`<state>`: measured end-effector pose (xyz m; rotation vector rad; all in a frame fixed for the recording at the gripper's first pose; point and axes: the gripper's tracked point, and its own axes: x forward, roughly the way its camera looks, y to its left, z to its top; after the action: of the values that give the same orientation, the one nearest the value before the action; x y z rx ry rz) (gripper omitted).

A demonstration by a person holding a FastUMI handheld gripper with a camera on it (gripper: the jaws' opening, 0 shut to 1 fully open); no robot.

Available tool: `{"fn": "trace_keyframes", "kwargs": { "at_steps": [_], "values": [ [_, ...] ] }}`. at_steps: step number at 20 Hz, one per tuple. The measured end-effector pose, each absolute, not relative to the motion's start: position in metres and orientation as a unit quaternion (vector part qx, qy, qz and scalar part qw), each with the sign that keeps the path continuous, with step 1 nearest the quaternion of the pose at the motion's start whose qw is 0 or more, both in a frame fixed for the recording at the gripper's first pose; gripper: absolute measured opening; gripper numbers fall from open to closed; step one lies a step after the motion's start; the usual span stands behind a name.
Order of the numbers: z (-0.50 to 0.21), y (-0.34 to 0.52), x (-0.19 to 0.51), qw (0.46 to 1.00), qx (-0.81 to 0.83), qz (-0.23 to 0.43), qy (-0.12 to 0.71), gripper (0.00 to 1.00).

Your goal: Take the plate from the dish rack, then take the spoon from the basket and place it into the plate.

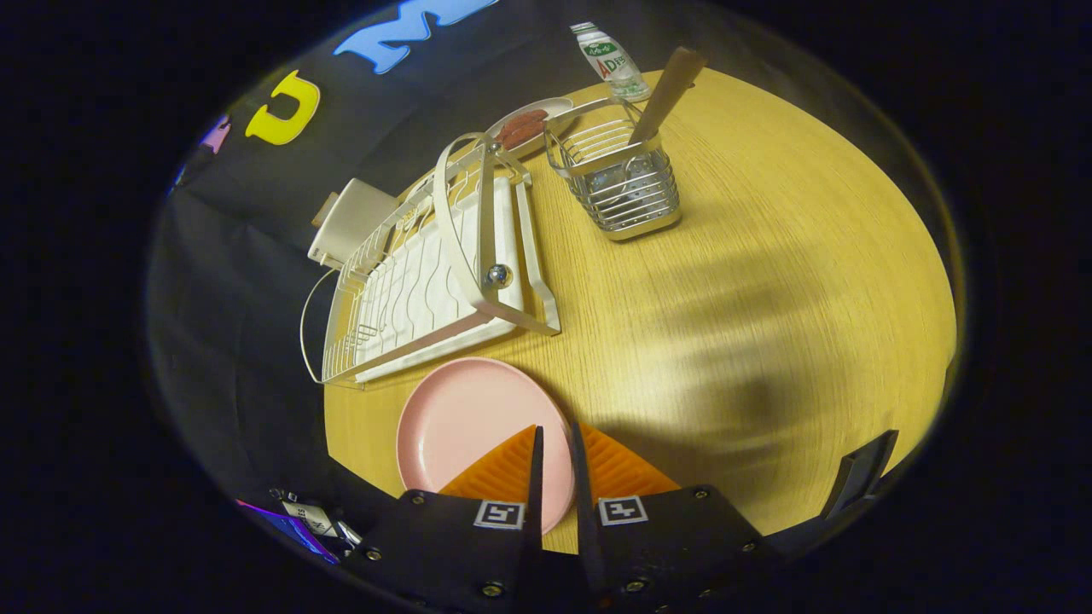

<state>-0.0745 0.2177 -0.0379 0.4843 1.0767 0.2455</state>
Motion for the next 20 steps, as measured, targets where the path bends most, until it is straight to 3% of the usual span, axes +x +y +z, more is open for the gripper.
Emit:
{"fn": "trace_keyframes", "kwargs": {
  "at_steps": [13,20],
  "values": [
    [0.017,0.146,-0.06,0.914,0.15,0.078,0.37,0.18],
    [0.057,0.101,-0.035,0.969,0.085,0.052,0.225,0.18]
  ]
}}
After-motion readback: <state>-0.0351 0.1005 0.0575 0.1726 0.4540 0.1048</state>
